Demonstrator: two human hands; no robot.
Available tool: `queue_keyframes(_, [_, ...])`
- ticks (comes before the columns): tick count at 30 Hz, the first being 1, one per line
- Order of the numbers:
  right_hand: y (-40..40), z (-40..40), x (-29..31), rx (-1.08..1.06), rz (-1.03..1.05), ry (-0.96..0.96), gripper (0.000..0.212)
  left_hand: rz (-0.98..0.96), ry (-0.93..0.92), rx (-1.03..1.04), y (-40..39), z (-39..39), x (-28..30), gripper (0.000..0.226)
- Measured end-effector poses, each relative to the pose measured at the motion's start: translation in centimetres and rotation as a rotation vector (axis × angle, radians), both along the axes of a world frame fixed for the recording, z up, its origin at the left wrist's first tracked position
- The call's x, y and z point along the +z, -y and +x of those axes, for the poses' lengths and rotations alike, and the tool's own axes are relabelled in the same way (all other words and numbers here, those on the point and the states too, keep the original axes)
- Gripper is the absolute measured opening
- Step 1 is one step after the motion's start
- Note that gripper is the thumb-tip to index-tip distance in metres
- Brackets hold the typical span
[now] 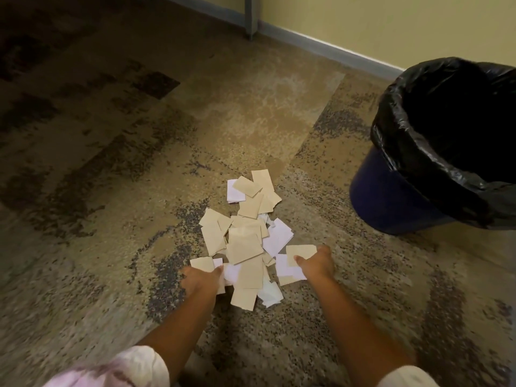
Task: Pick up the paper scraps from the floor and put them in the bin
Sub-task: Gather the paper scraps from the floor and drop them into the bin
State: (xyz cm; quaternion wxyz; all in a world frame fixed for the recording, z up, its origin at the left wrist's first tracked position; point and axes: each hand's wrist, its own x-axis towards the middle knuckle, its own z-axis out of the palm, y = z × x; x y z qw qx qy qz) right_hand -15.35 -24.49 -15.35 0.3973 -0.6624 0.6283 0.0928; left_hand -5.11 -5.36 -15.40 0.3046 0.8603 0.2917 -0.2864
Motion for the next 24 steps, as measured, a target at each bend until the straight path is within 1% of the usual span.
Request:
queue_keyframes(2, [-0.1, -0.4, -0.1, -0.078, 0.085, 0.102, 0.065, -0.104, 0.039, 0.030, -0.4, -0.2, 0.0, 0.077])
queue_keyframes(4, [-0.2, -1.2, 0.2, -0.141, 0.157, 0.162, 0.064, -0.198, 0.054, 0.055, -0.8, -0.5, 0.2, 0.065])
queue_keyframes(6, [-0.1, -2.1, 0.5, -0.185, 0.199, 0.195, 0.062, -0.283, 0.046, 0.093, -1.3, -0.8, 0.5, 0.061])
queue_keyframes(8, [0.0, -3.0, 1.1, -0.220, 0.217, 0.246, 0.058, -0.324, 0.019, 0.111, -1.8, -1.1, 0.9, 0.061])
queue_keyframes(11, [0.1, -4.2, 2.5, -0.245, 0.192, 0.328, 0.053, -0.388, -0.015, 0.137, -2.5, -1.7, 1.6, 0.055])
queue_keyframes(14, [-0.1, -4.8, 4.3, -0.237, 0.146, 0.363, 0.049, -0.478, -0.016, 0.127, -2.9, -2.1, 2.6, 0.048])
queue_keyframes(16, [-0.3, -4.8, 5.6, -0.244, 0.147, 0.393, 0.048, -0.474, 0.002, 0.090, -3.0, -2.2, 3.5, 0.047])
queue_keyframes(20, [-0.5, -5.0, 8.3, -0.212, 0.112, 0.450, 0.049, -0.437, 0.091, 0.103, -2.9, -2.7, 5.6, 0.047])
queue_keyframes(22, [-0.5, -4.9, 9.9, -0.201, 0.082, 0.481, 0.046, -0.479, 0.171, 0.169, -2.7, -2.7, 6.8, 0.046])
queue_keyframes(24, [0.0, -4.8, 11.8, -0.200, 0.047, 0.538, 0.047, -0.555, 0.230, 0.212, -2.2, -2.5, 8.1, 0.045])
